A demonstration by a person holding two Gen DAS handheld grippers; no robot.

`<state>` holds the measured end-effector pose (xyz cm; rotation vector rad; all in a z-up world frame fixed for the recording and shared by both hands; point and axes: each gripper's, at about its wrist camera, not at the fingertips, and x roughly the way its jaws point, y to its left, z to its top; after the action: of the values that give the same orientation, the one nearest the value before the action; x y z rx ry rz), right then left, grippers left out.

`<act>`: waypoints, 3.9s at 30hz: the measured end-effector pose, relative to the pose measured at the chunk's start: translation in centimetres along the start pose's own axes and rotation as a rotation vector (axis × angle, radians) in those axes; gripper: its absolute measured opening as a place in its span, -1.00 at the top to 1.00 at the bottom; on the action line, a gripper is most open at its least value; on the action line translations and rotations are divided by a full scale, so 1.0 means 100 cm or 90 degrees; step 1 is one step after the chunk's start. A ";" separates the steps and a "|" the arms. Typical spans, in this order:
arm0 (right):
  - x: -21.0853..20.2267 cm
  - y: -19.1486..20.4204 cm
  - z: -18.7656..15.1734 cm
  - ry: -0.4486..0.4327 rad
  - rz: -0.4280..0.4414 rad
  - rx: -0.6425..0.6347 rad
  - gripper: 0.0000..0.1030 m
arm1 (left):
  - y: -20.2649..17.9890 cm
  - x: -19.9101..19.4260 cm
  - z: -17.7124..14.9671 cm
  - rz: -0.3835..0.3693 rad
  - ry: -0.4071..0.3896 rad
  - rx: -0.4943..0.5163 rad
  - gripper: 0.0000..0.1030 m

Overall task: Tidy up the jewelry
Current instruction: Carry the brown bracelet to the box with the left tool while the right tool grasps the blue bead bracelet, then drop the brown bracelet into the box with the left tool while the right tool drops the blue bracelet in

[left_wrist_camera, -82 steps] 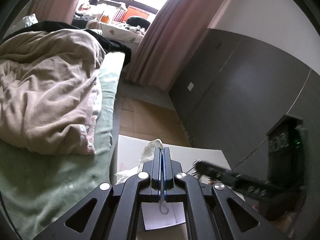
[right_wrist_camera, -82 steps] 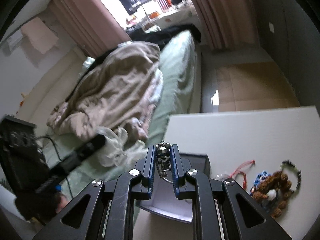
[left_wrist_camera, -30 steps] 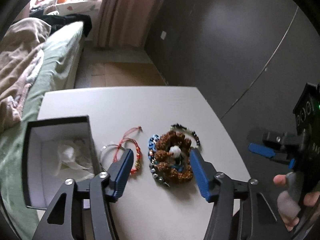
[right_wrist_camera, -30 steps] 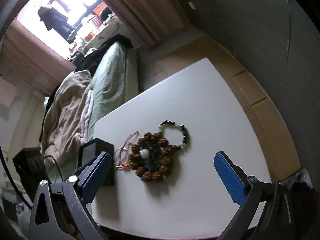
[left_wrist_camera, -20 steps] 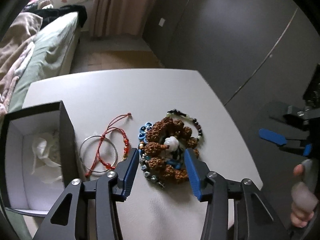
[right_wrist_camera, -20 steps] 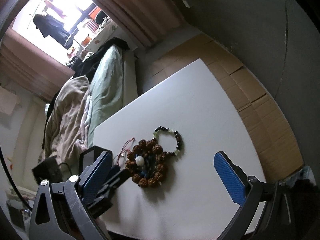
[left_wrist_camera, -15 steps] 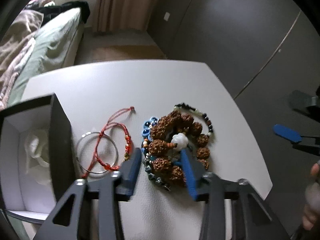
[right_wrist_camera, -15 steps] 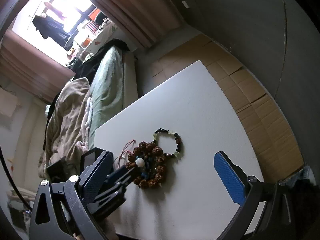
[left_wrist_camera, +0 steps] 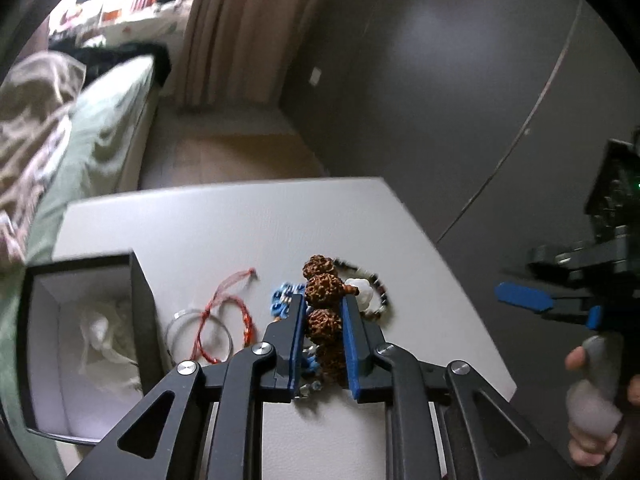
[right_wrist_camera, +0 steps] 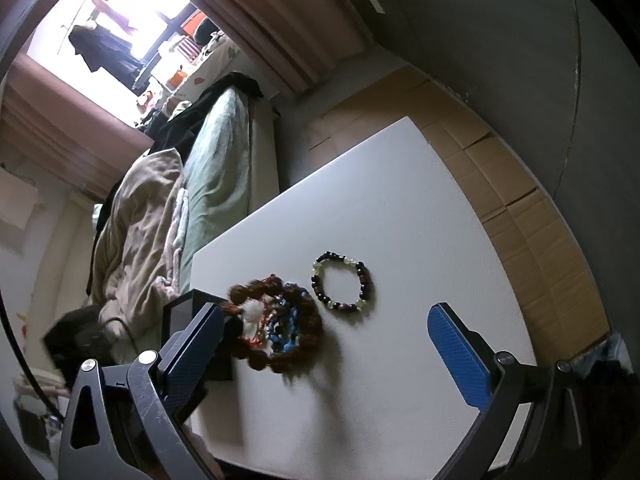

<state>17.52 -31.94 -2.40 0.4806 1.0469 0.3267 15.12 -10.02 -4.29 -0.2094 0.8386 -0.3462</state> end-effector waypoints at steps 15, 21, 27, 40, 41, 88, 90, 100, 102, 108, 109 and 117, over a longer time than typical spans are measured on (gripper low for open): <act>0.038 0.019 -0.009 0.061 0.047 -0.015 -0.45 | 0.038 -0.046 0.017 -0.007 -0.070 -0.058 0.64; 0.061 0.029 -0.011 0.088 0.052 -0.019 -0.26 | 0.051 -0.053 0.022 -0.004 -0.080 -0.072 0.64; 0.087 0.038 -0.011 0.113 0.031 -0.035 -0.08 | 0.062 -0.056 0.023 -0.006 -0.082 -0.085 0.64; 0.138 0.060 -0.006 0.142 -0.065 -0.114 0.20 | 0.084 -0.068 0.025 0.007 -0.086 -0.109 0.64; 0.139 0.060 -0.007 0.143 -0.072 -0.121 0.56 | 0.085 -0.070 0.024 0.008 -0.087 -0.111 0.64; 0.064 0.154 -0.038 0.001 0.225 -0.147 0.63 | 0.152 -0.115 0.006 0.113 -0.105 -0.198 -0.71; 0.071 0.160 -0.040 0.013 0.235 -0.147 0.63 | 0.155 -0.117 0.007 0.116 -0.109 -0.202 -0.71; 0.098 0.153 -0.039 0.069 0.198 -0.118 -0.57 | 0.159 -0.121 0.007 0.132 -0.110 -0.198 -0.70; 0.089 0.148 -0.035 0.048 0.185 -0.120 -0.79 | 0.155 -0.119 0.007 0.132 -0.106 -0.192 -0.70; 0.073 0.127 -0.029 0.040 0.149 -0.112 -0.89 | 0.141 -0.114 0.005 0.120 -0.101 -0.169 -0.70; 0.071 0.123 -0.028 0.040 0.145 -0.111 -0.93 | 0.138 -0.113 0.005 0.118 -0.099 -0.166 -0.70; 0.052 0.101 -0.028 0.035 0.096 -0.119 -0.94 | 0.115 -0.097 0.002 0.107 -0.070 -0.128 -0.70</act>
<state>17.10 -20.29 -2.12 0.3854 1.0245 0.5689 11.76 4.26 -1.12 -0.3399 0.7761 -0.0910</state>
